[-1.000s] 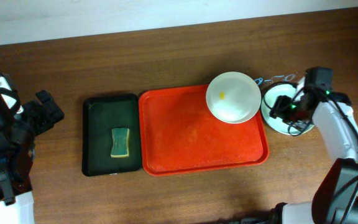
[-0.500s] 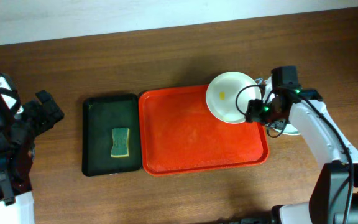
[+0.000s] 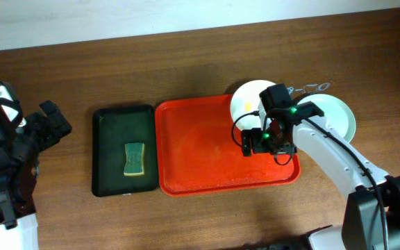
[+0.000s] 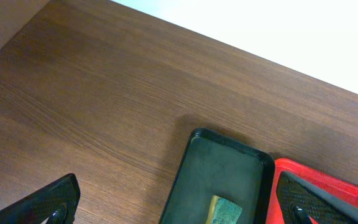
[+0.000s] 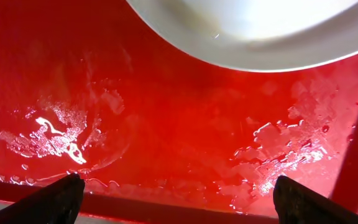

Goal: Clean dirty plates on tray and stack at the side

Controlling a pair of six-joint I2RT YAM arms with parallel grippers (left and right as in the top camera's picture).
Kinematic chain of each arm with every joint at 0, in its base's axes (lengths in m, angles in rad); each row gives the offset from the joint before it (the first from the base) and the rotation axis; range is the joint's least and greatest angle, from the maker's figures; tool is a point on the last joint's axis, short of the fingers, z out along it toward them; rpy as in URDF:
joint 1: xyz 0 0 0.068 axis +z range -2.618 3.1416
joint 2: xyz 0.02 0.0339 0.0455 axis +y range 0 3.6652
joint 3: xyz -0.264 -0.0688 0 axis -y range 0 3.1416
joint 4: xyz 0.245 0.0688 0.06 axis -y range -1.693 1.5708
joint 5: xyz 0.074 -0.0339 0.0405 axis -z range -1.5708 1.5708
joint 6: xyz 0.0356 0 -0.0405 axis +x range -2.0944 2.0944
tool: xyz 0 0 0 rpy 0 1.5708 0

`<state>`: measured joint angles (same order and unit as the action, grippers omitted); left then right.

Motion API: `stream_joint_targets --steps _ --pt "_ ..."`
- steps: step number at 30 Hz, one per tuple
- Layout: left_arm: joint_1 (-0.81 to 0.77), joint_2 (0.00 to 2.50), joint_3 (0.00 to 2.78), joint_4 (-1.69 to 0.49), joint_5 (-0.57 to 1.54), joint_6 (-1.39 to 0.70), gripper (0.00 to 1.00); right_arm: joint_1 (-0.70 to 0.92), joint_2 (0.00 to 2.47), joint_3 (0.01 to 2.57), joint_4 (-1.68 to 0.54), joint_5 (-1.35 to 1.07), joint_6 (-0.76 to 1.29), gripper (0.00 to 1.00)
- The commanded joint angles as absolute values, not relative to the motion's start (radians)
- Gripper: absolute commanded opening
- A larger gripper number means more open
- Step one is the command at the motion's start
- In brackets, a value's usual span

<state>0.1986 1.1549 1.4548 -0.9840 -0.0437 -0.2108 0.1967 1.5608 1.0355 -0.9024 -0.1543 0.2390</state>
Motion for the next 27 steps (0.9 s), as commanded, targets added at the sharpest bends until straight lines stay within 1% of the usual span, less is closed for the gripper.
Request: stream_joint_targets --steps 1,10,15,19,20,23,27 --pt "0.201 1.153 1.461 -0.982 -0.041 -0.223 0.99 0.203 1.562 1.03 -0.913 -0.154 0.243 0.99" --pt "0.201 1.153 1.461 -0.982 -0.041 -0.223 0.99 0.203 1.562 1.03 -0.912 -0.152 0.243 0.99" --pt "0.201 1.153 1.461 -0.982 -0.041 -0.223 0.99 0.203 1.562 1.03 -0.904 -0.12 0.243 0.93" --pt "0.201 1.153 1.461 -0.982 -0.041 -0.223 0.99 0.203 1.562 1.03 -0.868 -0.084 0.243 0.94" --pt "0.201 1.153 1.461 -0.982 -0.041 -0.223 0.99 0.203 1.562 1.03 -0.835 -0.066 0.243 0.99" --pt "0.201 1.153 1.461 -0.982 -0.041 -0.223 0.99 0.202 1.562 1.03 -0.764 -0.019 0.239 0.98" --pt "0.201 1.153 1.461 -0.982 -0.041 -0.223 0.99 0.202 1.562 1.03 -0.665 0.171 0.239 0.98"
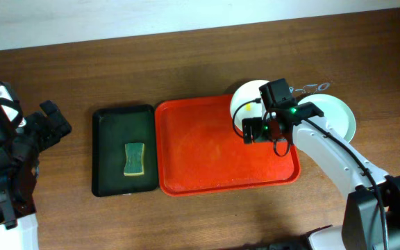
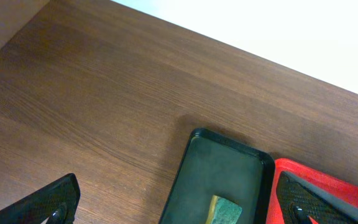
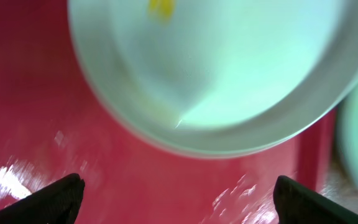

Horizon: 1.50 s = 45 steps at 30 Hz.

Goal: Clean dirty plates on tray and stack at the side

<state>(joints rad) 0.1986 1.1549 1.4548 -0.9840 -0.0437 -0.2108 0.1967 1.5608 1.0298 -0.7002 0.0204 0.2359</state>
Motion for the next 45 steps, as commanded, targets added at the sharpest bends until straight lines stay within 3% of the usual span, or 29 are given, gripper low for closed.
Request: stream_joint_targets --steps 1,5,6,10,13,21,29,34,40,41,43,45 --pt "0.201 1.153 1.461 -0.982 -0.041 -0.223 0.99 0.202 1.562 1.03 -0.639 0.21 0.239 0.98" --pt "0.201 1.153 1.461 -0.982 -0.041 -0.223 0.99 0.194 1.563 1.035 -0.505 0.237 0.089 0.97" --pt "0.201 1.153 1.461 -0.982 -0.041 -0.223 0.99 0.181 1.563 1.053 -0.513 0.215 0.078 0.91" --pt "0.201 1.153 1.461 -0.982 -0.041 -0.223 0.99 -0.004 1.567 1.252 -0.659 -0.049 0.064 0.84" --pt "0.201 1.153 1.461 -0.982 -0.041 -0.223 0.99 -0.1 1.632 1.325 -0.729 -0.104 0.051 0.7" --pt "0.201 1.153 1.461 -0.982 -0.041 -0.223 0.99 -0.105 1.891 1.455 -0.793 -0.077 -0.001 0.71" --pt "0.201 1.153 1.461 -0.982 -0.041 -0.223 0.99 -0.105 2.001 1.444 -0.789 -0.015 -0.001 0.38" --pt "0.201 1.152 1.461 -0.982 -0.041 -0.223 0.99 -0.105 2.005 1.435 -0.793 -0.014 -0.001 0.3" --pt "0.201 1.153 1.461 -0.982 -0.041 -0.223 0.99 -0.105 2.005 1.398 -0.769 -0.014 -0.001 0.3" --pt "0.201 1.152 1.461 -0.982 -0.041 -0.223 0.99 -0.105 2.005 1.398 -0.767 -0.014 -0.001 0.26" --pt "0.201 1.152 1.461 -0.982 -0.041 -0.223 0.99 -0.105 2.005 1.398 -0.765 -0.014 0.0 0.06" --pt "0.201 1.153 1.461 -0.982 -0.041 -0.223 0.99 -0.104 2.005 1.398 -0.768 -0.028 0.0 0.04"
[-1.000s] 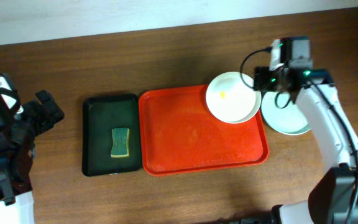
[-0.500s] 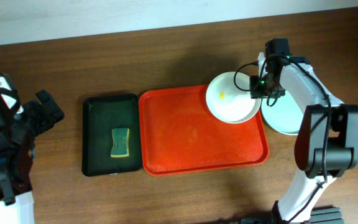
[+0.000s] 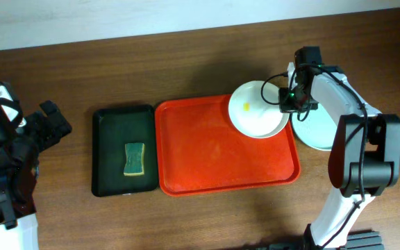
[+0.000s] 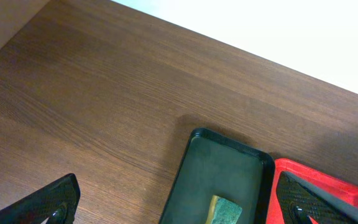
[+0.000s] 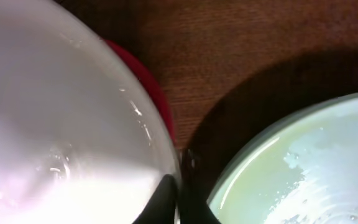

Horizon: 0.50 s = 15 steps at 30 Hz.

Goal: Clean dirty plates on tray and stack at the side
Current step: 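Drag the yellow-stained white plate left to the red tray center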

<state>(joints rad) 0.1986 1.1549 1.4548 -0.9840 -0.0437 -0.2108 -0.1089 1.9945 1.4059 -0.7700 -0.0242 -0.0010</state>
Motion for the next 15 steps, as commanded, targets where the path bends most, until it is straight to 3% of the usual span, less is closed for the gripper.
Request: stream_joint_targets --steps 1,7,15 --pt "0.201 1.152 1.461 -0.982 -0.041 -0.223 0.99 -0.104 2.005 1.398 -0.771 -0.078 0.0 0.04" --pt "0.201 1.153 1.461 -0.982 -0.041 -0.223 0.99 -0.055 2.005 1.398 -0.831 -0.18 0.0 0.04" --pt "0.201 1.153 1.461 -0.982 -0.041 -0.223 0.99 0.145 2.005 1.399 -0.967 -0.172 0.0 0.04"
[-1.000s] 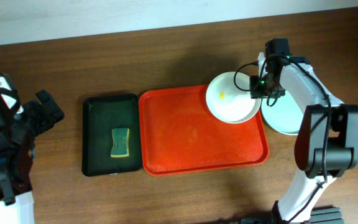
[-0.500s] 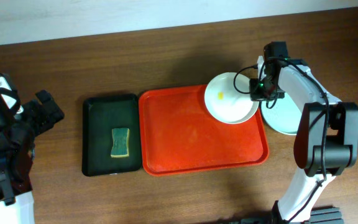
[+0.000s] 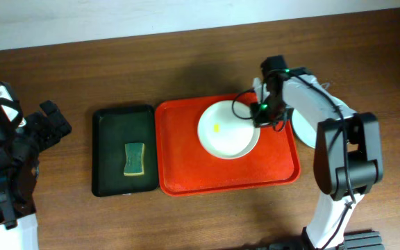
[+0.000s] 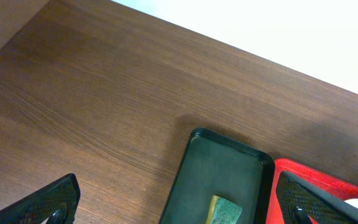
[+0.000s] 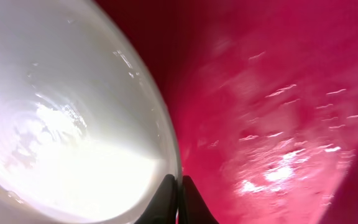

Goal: Clean dirty plates on tray and stack at the side
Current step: 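Drag the yellow-stained white plate left to the red tray center, then pinch the right rim of the white plate with the right gripper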

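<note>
A white dirty plate with a yellow smear lies over the middle right of the red tray. My right gripper is shut on its right rim; the wrist view shows the rim pinched between the fingers at the gripper. A pale green plate lies on the table right of the tray, partly hidden by my arm. The green sponge rests in the black tray. My left gripper is open, high above the table's left.
The black tray with the sponge sits just left of the red tray. Bare wooden table surrounds both trays. Water glistens on the red tray's floor. The left arm's body fills the left edge.
My right gripper, shut on the white plate's rim, has moved left. The plate went from the tray's far right corner to the middle right of the tray. The left arm is unchanged.
My right gripper was open over the wet tray, near the white plate at the tray's far right corner. Then it was over that plate. Later it was shut on the plate's right rim between the two plates, and now holds the plate farther left on the tray.
</note>
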Controlling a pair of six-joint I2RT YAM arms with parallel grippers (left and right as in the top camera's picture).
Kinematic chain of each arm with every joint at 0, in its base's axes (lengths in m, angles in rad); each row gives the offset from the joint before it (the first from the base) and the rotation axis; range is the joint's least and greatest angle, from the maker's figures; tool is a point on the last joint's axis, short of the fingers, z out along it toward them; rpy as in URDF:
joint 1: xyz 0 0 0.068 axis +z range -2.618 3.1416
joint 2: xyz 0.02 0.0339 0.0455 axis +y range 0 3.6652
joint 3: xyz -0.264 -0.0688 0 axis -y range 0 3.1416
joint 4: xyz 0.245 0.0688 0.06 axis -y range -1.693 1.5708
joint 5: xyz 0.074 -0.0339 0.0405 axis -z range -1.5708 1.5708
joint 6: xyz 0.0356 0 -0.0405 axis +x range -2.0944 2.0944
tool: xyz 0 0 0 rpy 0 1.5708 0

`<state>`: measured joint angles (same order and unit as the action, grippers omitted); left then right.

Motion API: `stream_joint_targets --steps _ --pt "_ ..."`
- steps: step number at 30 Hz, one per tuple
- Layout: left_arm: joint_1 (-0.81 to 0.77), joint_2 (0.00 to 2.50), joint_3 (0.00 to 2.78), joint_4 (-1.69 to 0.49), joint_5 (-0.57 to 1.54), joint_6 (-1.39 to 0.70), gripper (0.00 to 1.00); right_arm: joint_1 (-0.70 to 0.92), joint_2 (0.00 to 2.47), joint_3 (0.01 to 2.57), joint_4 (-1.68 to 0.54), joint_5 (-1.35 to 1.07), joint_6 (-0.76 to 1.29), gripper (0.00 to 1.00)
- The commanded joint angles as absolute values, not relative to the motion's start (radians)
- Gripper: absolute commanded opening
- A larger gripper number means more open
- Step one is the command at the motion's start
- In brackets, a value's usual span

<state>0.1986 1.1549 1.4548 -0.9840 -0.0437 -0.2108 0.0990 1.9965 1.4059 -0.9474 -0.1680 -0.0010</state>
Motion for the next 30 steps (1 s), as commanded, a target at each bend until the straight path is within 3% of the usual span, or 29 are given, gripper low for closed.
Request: stream_joint_targets --steps 1,13,14,16,17,24,30 --pt "0.201 1.153 1.461 -0.982 -0.041 -0.223 0.99 0.167 2.005 1.399 -0.986 -0.173 0.0 0.04" --pt "0.201 1.153 1.461 -0.982 -0.041 -0.223 0.99 0.255 2.005 1.397 -1.033 -0.172 0.008 0.05" --pt "0.201 1.153 1.461 -0.982 -0.041 -0.223 0.99 0.255 2.005 1.397 -1.032 -0.173 0.008 0.14" --pt "0.201 1.152 1.461 -0.982 -0.041 -0.223 0.99 0.255 2.005 1.397 -1.031 -0.172 0.007 0.76" --pt "0.201 1.153 1.461 -0.982 -0.041 -0.223 0.99 0.254 2.005 1.397 -1.028 -0.172 0.007 0.85" --pt "0.201 1.153 1.461 -0.982 -0.041 -0.223 0.99 0.242 1.934 1.534 -1.214 -0.173 0.068 0.99" --pt "0.201 1.153 1.461 -0.982 -0.041 -0.223 0.99 0.242 1.919 1.518 -1.293 -0.27 0.068 0.98"
